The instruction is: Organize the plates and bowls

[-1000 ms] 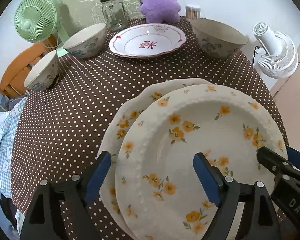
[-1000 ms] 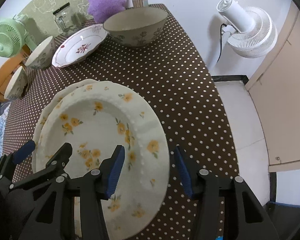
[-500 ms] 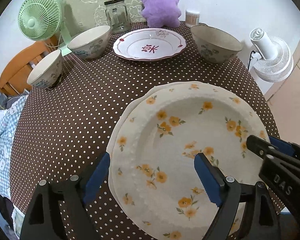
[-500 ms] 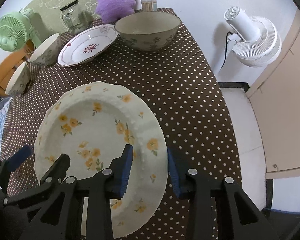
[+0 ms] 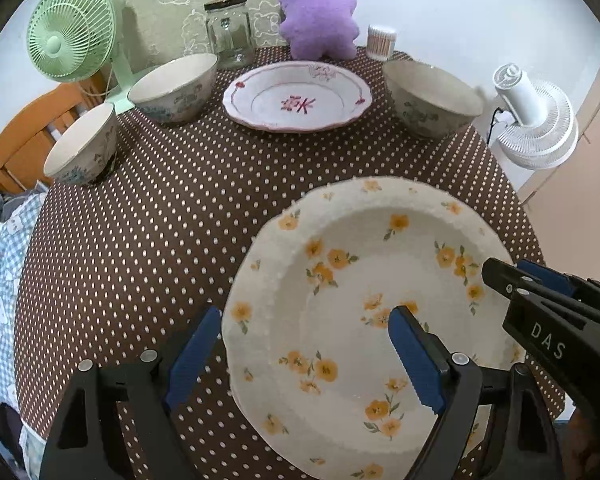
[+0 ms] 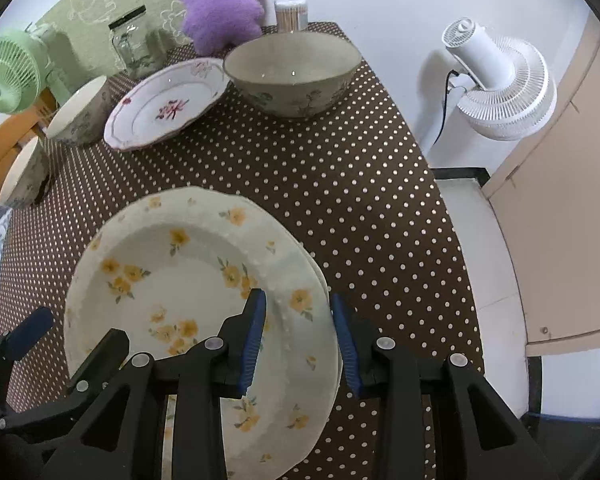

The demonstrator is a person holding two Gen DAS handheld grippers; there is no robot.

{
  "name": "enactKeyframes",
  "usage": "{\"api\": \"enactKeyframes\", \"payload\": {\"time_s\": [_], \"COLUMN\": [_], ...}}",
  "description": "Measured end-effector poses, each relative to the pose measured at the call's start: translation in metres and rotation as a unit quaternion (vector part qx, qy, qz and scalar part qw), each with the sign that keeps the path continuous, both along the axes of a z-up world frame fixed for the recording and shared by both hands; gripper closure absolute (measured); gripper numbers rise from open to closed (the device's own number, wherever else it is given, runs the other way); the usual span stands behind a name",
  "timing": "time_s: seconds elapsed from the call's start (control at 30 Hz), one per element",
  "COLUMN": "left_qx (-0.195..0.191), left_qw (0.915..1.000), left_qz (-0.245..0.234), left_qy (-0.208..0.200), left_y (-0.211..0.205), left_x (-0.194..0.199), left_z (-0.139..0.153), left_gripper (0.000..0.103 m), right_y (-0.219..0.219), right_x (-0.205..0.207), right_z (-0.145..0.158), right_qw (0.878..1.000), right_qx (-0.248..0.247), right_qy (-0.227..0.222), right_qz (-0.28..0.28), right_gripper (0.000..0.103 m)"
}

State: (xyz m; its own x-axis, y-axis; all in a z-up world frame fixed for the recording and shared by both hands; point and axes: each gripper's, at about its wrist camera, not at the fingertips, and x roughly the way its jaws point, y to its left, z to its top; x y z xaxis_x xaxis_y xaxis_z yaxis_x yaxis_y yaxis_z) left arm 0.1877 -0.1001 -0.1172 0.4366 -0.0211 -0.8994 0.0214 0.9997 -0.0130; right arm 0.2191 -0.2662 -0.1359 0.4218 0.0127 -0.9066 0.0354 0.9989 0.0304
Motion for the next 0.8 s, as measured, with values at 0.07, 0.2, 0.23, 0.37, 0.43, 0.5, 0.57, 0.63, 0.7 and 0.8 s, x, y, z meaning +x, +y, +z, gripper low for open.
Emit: {"api": "enactKeyframes", "payload": {"time_s": [0.07, 0.2, 0.23, 0.37, 0.43, 0.5, 0.57, 0.63, 0.7, 0.8], "left_qx": [-0.008, -0.017, -0.019, -0.026, -0.026, -0.031, -0.036, -0.038, -0.035, -0.024], "left_qw": [0.9999, 0.9994, 0.9992, 0.9979, 0.9972, 0.9965, 0.9961, 0.9957, 0.9951, 0.9953], "left_qz": [-0.005, -0.021, -0.025, -0.037, -0.042, -0.044, -0.045, -0.046, -0.046, -0.040], "left_qy": [-0.004, -0.021, -0.025, -0.046, -0.056, -0.064, -0.066, -0.071, -0.080, -0.084], "left_y": [0.007, 0.020, 0.024, 0.045, 0.056, 0.068, 0.078, 0.091, 0.099, 0.108], "left_x": [0.003, 0.005, 0.005, 0.007, 0.009, 0.012, 0.017, 0.022, 0.026, 0.036], "left_z": [0.006, 0.021, 0.025, 0.042, 0.049, 0.054, 0.058, 0.062, 0.065, 0.069], "left_gripper": [0.012, 0.008, 0.008, 0.007, 0.007, 0.007, 0.007, 0.007, 0.007, 0.008], "right_y": [0.005, 0.019, 0.025, 0.047, 0.060, 0.073, 0.084, 0.094, 0.105, 0.116], "right_x": [0.000, -0.005, -0.006, -0.009, -0.010, -0.009, -0.008, -0.006, -0.001, 0.007], "right_z": [0.009, 0.031, 0.037, 0.054, 0.061, 0.069, 0.075, 0.079, 0.083, 0.086], "right_qw": [1.000, 0.999, 0.999, 0.998, 0.997, 0.996, 0.995, 0.995, 0.994, 0.993], "right_qx": [0.005, 0.007, 0.005, 0.009, 0.013, 0.018, 0.020, 0.021, 0.025, 0.027], "right_qy": [-0.008, -0.041, -0.049, -0.063, -0.073, -0.083, -0.092, -0.098, -0.106, -0.110], "right_qz": [0.006, 0.002, 0.001, -0.004, -0.008, -0.012, -0.018, -0.022, -0.024, -0.023], "right_gripper": [0.053, 0.033, 0.030, 0.029, 0.029, 0.029, 0.029, 0.029, 0.029, 0.029]}}
